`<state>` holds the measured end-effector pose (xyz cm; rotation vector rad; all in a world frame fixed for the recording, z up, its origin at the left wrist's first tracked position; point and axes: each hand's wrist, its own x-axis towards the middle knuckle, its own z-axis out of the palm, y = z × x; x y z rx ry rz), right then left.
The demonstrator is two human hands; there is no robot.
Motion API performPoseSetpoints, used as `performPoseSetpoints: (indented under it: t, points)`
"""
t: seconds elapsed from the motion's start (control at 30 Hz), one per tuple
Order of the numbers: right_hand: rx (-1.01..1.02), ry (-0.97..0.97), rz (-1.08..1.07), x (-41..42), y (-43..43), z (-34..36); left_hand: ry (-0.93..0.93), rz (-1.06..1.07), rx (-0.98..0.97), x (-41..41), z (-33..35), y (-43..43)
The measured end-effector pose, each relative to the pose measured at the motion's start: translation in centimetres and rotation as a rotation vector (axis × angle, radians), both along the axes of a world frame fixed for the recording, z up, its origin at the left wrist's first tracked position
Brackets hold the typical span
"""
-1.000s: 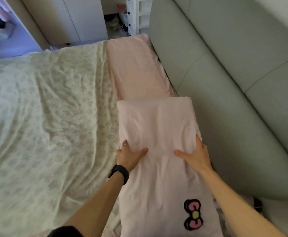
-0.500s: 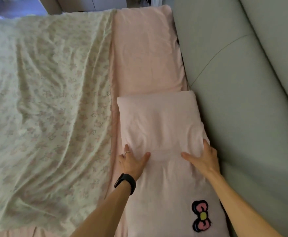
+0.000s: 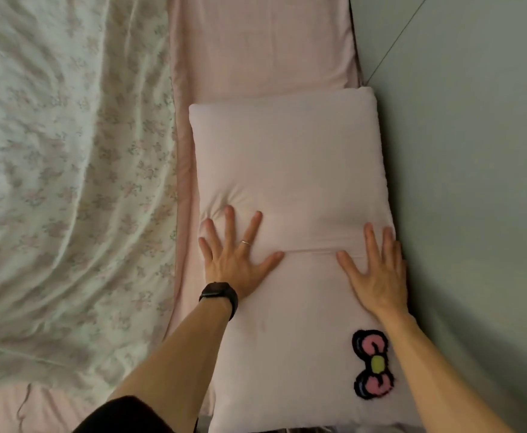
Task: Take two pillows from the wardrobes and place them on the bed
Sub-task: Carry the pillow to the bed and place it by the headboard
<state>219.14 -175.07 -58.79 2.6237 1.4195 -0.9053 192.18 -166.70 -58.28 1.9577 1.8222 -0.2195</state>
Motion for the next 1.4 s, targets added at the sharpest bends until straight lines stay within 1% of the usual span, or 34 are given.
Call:
performPoseSetpoints:
  t: [0.07, 0.13, 0.2, 0.27, 0.33, 0.4, 0.5, 0.6, 0.7, 0.83, 0.9, 0.97, 1.03, 1.13, 1.2, 1.3, 1.4]
  points:
    - [-0.058, 0.039, -0.023, 0.6, 0.0, -0.3, 0.020, -0.014, 0.023, 0.4, -0.6, 0.0]
    - [-0.049, 0.000, -0.051, -0.2, -0.2, 0.8, -0.006, -0.018, 0.086, 0.4, -0.1, -0.9]
    - [0.102, -0.106, -0.059, -1.9, -1.5, 2.6, -0.100, -0.019, 0.145, -0.2, 0.7, -2.6]
    - [0.260, -0.162, -0.033, -4.1, -4.1, 4.1, -0.202, -0.036, 0.176, -0.8, 1.5, -5.5]
    - [0.285, -0.147, -0.016, -7.0, -7.3, 4.7, -0.210, -0.120, 0.153, -1.6, 1.5, -9.6]
    - [0.175, -0.111, -0.031, -9.6, -9.8, 4.3, -0.114, -0.139, 0.034, -2.9, 1.0, -12.7]
    - [-0.013, -0.077, -0.013, -10.7, -10.4, 2.7, 0.028, -0.025, -0.193, -4.5, -0.1, -13.5]
    - [-0.131, -0.032, 0.008, -10.0, -9.1, 1.5, 0.045, -0.026, -0.276, -4.1, -0.5, -12.3]
    - [-0.284, 0.022, 0.041, -9.3, -7.7, 2.0, 0.067, -0.024, -0.363, -3.7, 0.4, -11.4]
    - [-0.556, 0.037, 0.131, -8.5, -4.8, 5.8, 0.067, -0.102, -0.509, -4.4, 4.0, -9.8]
    - [-0.620, 0.036, 0.164, -8.4, -3.1, 8.7, 0.075, -0.194, -0.541, -5.5, 6.6, -8.5]
    - [-0.548, 0.082, 0.200, -8.9, -1.7, 11.9, 0.083, -0.256, -0.518, -7.4, 9.3, -7.1]
    - [-0.424, 0.184, 0.219, -10.7, -0.7, 15.7, 0.080, -0.232, -0.475, -9.9, 12.3, -6.1]
    - [-0.198, 0.278, 0.275, -15.6, 0.9, 21.3, -0.006, -0.057, -0.394, -14.7, 17.2, -5.5]
    - [-0.024, 0.310, 0.346, -20.4, 2.1, 25.0, -0.076, 0.083, -0.286, -18.9, 20.9, -6.1]
    - [0.211, 0.369, 0.463, -29.5, 3.5, 30.3, -0.143, 0.276, -0.126, -26.6, 26.0, -7.9]
    - [0.352, 0.425, 0.609, -39.7, 3.9, 34.6, -0.139, 0.409, 0.022, -35.6, 30.1, -10.3]
